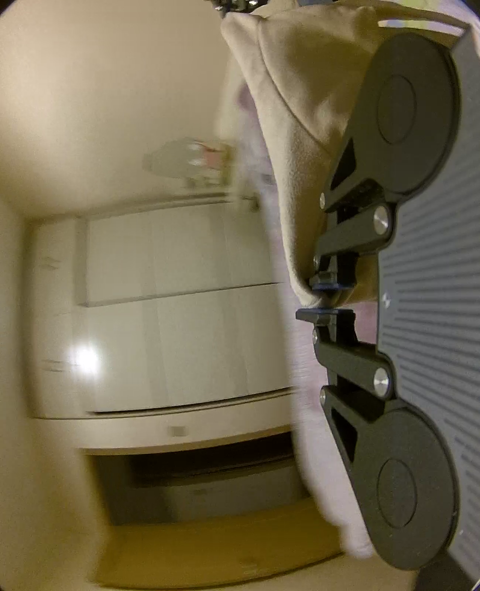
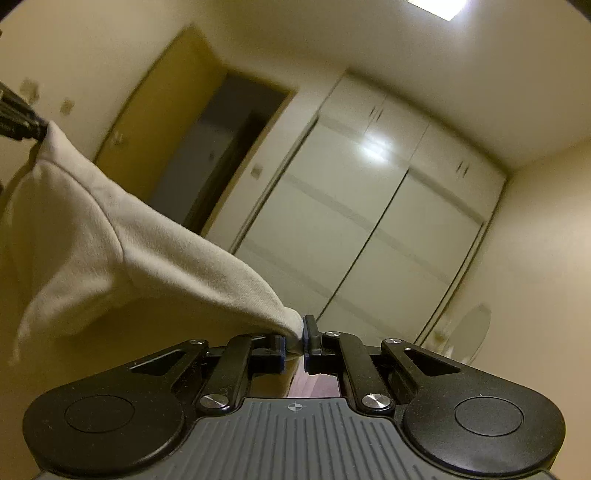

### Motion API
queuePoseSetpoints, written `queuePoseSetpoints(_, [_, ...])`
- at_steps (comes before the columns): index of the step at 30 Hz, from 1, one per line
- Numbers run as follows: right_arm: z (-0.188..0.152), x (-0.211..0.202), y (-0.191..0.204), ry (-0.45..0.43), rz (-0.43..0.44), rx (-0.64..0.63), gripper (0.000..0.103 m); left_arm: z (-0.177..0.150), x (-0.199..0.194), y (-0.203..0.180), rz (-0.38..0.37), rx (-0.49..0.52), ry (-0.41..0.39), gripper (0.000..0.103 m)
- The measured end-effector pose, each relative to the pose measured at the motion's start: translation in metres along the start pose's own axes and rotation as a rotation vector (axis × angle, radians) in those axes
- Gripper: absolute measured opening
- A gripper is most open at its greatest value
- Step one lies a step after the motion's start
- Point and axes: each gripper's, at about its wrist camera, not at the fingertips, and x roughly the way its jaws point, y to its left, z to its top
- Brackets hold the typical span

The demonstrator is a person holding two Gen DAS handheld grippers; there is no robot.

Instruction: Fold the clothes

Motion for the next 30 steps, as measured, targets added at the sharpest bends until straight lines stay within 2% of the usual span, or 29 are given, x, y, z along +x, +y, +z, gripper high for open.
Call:
queuePoseSetpoints(1, [-0.015,0.034,0.005,0.089,0.017,-0.018,0.007,-0.007,0.027,0.002,0.001,-0.017,0.045,0.022])
queuePoseSetpoints(2, [-0.029,0.068,0.009,0.178,0.034,-0.037,0.007,-0.027,0.066,0.000,0.012,-0.019,0.125,0.038])
queuePoseSetpoints(3, [-0.044,0.103,0.014,0.267,0.051,-0.055,0.011,-0.047,0.105,-0.003,0.023,-0.019,0.207,0.048])
queuePoseSetpoints(4, [-0.058,0.137,0.018,0.356,0.068,-0.074,0.045,-0.070,0.140,-0.005,0.030,-0.018,0.305,0.048])
queuePoseSetpoints(5, [-0.074,0.169,0.023,0.438,0.084,-0.093,0.068,-0.091,0.164,-0.007,0.036,-0.029,0.395,0.047])
queuePoseSetpoints(6, [-0.093,0.189,0.029,0.488,0.093,-0.108,0.067,-0.119,0.187,-0.008,0.056,-0.055,0.500,0.043])
queuePoseSetpoints(7, [-0.112,0.201,0.033,0.535,0.110,-0.091,0.067,-0.138,0.199,-0.007,0.085,-0.070,0.556,0.039])
queuePoseSetpoints(8, [-0.130,0.210,0.036,0.574,0.126,-0.063,0.067,-0.156,0.197,-0.006,0.105,-0.099,0.571,0.032])
queuePoseSetpoints(11, [-0.175,0.183,0.033,0.582,0.196,0.189,0.067,-0.202,0.174,0.007,0.131,-0.215,0.611,0.034])
queuePoseSetpoints(13, [-0.189,0.154,0.041,0.574,0.269,0.284,0.067,-0.229,0.151,0.017,0.148,-0.281,0.646,0.034])
queuePoseSetpoints(15, [-0.208,0.111,0.059,0.593,0.364,0.301,0.067,-0.248,0.123,0.024,0.183,-0.318,0.681,0.033])
queuePoseSetpoints(18, [-0.210,0.076,0.093,0.635,0.530,0.292,0.067,-0.270,0.070,0.032,0.233,-0.393,0.718,0.033])
queuePoseSetpoints(20, [-0.222,0.045,0.115,0.680,0.641,0.277,0.067,-0.284,0.041,0.031,0.245,-0.454,0.735,0.033])
queuePoseSetpoints(23, [-0.228,0.004,0.139,0.726,0.750,0.274,0.067,-0.297,0.012,0.017,0.242,-0.517,0.762,0.032])
queuePoseSetpoints(26, [-0.233,-0.013,0.159,0.741,0.781,0.252,0.067,-0.304,-0.007,0.000,0.214,-0.537,0.769,0.032])
queuePoseSetpoints(30, [-0.239,-0.010,0.175,0.758,0.719,0.245,0.067,-0.308,-0.024,-0.017,0.205,-0.525,0.773,0.032])
